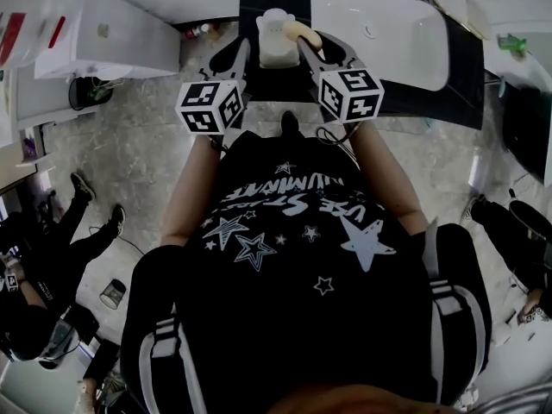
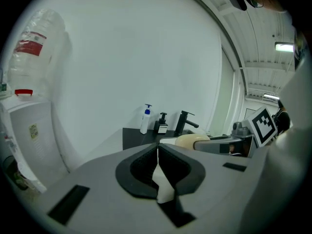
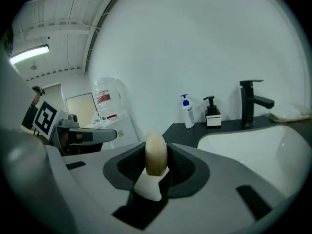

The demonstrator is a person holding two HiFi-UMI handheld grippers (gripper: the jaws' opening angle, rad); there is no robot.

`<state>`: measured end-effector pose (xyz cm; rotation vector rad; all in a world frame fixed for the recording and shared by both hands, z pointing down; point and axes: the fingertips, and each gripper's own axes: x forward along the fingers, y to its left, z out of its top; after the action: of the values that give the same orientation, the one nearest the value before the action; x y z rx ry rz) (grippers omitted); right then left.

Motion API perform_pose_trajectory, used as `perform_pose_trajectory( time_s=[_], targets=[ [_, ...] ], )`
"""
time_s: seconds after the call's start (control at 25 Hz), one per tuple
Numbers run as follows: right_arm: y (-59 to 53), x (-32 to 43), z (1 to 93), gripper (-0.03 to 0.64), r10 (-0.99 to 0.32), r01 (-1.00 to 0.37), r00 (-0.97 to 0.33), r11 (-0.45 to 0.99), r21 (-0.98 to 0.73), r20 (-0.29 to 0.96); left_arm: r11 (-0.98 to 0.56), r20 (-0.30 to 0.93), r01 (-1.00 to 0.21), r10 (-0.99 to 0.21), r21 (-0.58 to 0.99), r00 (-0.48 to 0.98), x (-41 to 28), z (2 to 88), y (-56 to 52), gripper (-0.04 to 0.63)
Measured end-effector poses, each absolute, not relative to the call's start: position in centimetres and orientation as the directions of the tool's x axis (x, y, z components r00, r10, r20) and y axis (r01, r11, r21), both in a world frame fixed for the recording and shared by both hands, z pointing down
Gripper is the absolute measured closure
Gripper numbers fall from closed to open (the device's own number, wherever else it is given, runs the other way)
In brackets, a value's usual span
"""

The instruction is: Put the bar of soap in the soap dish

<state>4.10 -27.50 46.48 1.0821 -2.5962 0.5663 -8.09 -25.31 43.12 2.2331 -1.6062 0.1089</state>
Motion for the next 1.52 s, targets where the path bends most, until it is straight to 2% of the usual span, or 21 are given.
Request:
perform_pose_trajectory(
  time_s=[0.2,0.6,1.16,1.52],
  targets=[
    [-27.5,2.4,46.9,0.489,-0.568,-0.668,-0.687,0.740,-0.085,0.454,-0.237,0.297,-0.936,-0.903,0.261,0.311,-9.0,43.6,-25.5,0.578],
    [-27.2,1.3,47.3,0.489,-0.527,-0.572,-0.669,0.816,0.091,0.523,-0.282,0.343,-0.923,-0.866,0.264,0.363,-8.5,45.5,-26.7,0.578],
    [-26.7,-1.1,49.0,0.489,-0.531,-0.383,-0.543,0.846,0.371,0.650,-0.369,0.367,-0.885,-0.811,0.282,0.455,-9.4,46.3,-28.3,0.578],
    [-26.9,-2.0,49.4,0.489,-0.551,-0.281,-0.458,0.835,0.474,0.698,-0.411,0.382,-0.863,-0.777,0.294,0.500,-9.6,46.7,-28.4,0.578]
  ],
)
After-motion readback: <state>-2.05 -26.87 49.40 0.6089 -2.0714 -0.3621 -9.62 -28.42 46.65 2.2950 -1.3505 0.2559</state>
